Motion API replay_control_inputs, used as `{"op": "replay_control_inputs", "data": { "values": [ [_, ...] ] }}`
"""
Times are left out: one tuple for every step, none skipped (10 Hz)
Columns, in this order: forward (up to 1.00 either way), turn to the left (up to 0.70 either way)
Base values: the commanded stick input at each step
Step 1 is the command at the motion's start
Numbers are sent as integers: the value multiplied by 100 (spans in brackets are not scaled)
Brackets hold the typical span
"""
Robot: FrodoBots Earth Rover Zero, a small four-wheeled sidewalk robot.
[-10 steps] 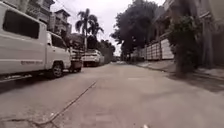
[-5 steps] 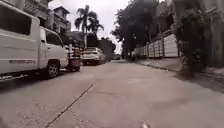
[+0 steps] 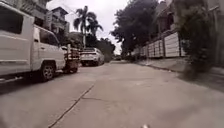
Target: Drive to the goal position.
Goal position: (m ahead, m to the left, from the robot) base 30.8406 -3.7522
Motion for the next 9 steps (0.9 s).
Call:
{"op": "replay_control_inputs", "data": {
  "values": [
    [70, -35],
    [70, -35],
    [70, -35],
    [70, -23],
    [70, -9],
    [70, 0],
    [70, 0],
    [70, 0],
    [70, 0]
  ]
}}
